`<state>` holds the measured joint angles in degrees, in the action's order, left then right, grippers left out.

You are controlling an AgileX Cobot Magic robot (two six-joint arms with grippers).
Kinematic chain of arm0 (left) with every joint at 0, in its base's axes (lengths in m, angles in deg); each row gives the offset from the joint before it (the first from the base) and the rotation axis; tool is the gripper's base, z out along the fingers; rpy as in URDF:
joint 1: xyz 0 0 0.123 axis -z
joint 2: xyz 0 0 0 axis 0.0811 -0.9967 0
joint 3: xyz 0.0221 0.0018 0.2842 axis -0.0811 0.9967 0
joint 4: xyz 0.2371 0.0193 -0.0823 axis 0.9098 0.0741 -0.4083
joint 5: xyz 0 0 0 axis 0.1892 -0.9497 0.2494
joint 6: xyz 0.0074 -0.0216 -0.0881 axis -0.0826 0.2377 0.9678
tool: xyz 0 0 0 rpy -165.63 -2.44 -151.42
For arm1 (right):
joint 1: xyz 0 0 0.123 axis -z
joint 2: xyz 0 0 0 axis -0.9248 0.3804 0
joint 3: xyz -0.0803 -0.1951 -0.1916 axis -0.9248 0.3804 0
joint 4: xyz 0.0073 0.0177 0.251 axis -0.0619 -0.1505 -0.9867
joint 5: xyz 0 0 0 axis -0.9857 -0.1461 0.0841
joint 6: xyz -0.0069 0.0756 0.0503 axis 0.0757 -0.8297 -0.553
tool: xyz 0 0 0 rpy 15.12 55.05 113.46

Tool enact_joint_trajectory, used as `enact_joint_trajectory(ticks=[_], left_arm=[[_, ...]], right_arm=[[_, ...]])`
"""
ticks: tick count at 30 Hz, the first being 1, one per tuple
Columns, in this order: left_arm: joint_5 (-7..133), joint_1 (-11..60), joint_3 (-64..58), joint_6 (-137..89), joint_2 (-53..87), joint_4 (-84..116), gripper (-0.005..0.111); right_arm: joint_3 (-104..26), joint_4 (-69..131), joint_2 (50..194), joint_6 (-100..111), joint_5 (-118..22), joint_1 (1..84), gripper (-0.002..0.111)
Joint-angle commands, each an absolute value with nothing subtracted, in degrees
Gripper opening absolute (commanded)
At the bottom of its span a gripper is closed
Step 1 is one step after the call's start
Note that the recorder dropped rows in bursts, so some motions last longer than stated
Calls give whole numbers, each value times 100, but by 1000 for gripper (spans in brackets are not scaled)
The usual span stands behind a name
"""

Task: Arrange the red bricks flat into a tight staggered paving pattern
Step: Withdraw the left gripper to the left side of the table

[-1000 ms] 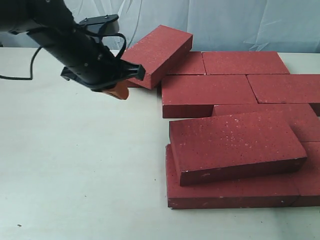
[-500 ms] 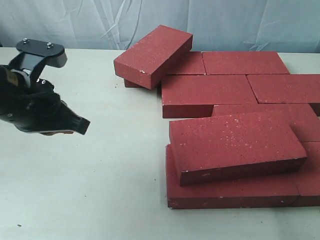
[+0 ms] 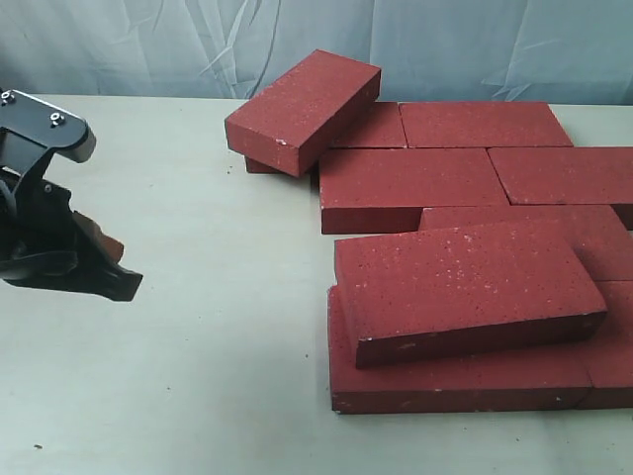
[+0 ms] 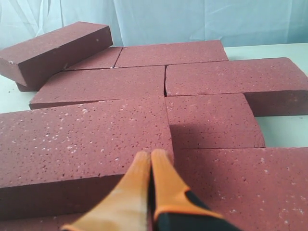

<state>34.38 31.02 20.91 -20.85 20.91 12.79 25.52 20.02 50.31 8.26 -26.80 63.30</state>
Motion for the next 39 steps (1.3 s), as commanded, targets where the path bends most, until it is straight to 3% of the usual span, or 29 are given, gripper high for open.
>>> enact_joint_trajectory(ticks=[1, 8, 20, 39], left_arm=[[4134, 3120, 2233, -2060, 2124, 1081, 0], [4572, 3120, 2451, -2060, 2124, 711, 0], [4644, 3120, 2451, -2060, 2124, 101, 0], [4643, 3120, 2451, -2060, 2124, -22, 0]], right_arm=[[2560, 2032, 5003, 834, -2762, 6361, -1], [2560, 2032, 5003, 834, -3023, 6361, -1], [2560, 2032, 5003, 834, -5268, 6361, -1], [2560, 2032, 5003, 834, -5866, 6361, -1]])
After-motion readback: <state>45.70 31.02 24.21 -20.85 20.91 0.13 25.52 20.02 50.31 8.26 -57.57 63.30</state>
